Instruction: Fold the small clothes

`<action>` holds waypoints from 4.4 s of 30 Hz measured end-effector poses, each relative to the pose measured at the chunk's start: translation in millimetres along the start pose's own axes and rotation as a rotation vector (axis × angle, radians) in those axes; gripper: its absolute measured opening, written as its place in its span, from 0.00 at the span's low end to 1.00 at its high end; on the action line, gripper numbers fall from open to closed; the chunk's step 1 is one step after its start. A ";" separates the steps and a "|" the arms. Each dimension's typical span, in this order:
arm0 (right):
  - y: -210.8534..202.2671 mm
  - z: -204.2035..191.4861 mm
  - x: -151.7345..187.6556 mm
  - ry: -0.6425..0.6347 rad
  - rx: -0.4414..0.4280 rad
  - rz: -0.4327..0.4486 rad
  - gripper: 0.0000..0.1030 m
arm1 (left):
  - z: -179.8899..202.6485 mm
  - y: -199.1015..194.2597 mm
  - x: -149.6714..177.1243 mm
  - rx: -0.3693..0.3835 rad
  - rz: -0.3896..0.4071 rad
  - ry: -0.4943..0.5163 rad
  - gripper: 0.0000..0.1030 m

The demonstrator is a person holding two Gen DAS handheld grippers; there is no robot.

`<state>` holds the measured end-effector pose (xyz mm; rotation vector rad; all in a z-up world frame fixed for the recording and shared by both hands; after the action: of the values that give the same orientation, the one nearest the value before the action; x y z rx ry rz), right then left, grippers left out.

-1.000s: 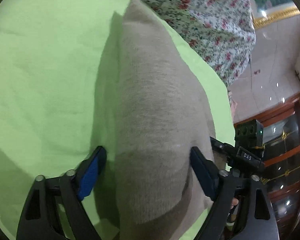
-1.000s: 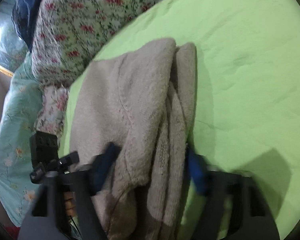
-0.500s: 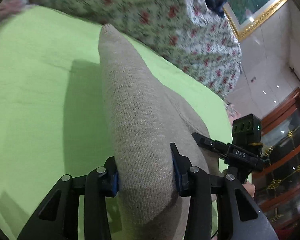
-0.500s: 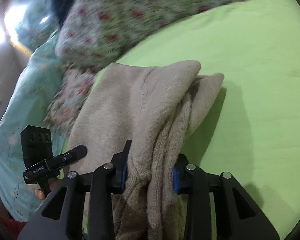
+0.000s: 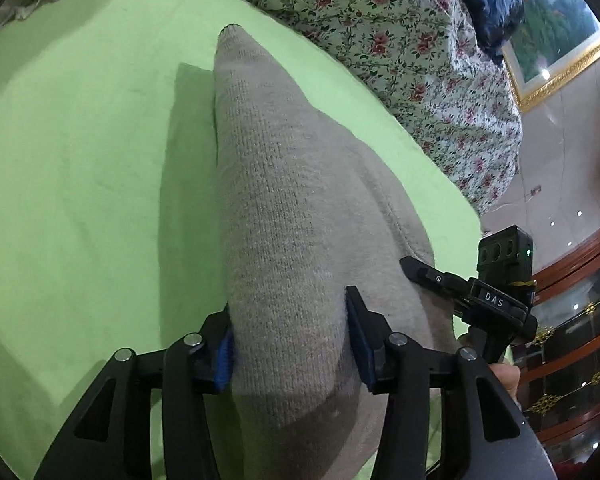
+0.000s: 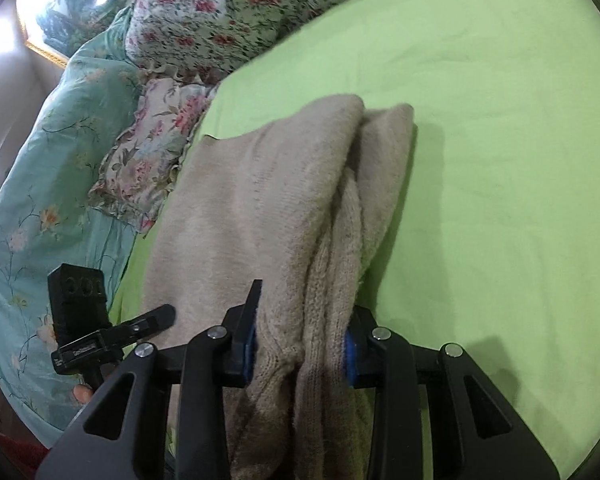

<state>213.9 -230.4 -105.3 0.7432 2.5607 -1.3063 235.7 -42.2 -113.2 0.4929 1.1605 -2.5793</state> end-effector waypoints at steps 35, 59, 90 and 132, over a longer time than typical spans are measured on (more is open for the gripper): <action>-20.9 27.2 -49.4 0.051 0.150 0.119 0.13 | 21.9 -24.8 -7.9 -0.448 0.072 0.217 0.70; -63.8 -22.5 85.9 -0.074 0.133 0.140 0.42 | 5.3 -55.1 115.7 -0.497 0.083 0.280 0.66; -91.1 9.1 47.3 0.056 0.116 0.182 0.38 | 44.5 -98.6 105.2 -0.193 0.083 0.237 0.17; -18.9 -7.8 9.9 -0.040 0.248 0.068 0.04 | 38.5 -26.9 32.1 -0.200 0.031 0.205 0.36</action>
<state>196.4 -230.0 -90.9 0.8298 2.3467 -1.6178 189.0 -57.5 -84.5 0.7350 1.4469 -2.3964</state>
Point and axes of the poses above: each gripper's, at about its wrist camera, not at the fingertips, and y roughly the way its jaws point, z to its right, x to its underside, the point moved 7 cm from there along y, roughly the way its jaws point, and after that the axes turned 2 degrees about x, right-handed, at the moved point
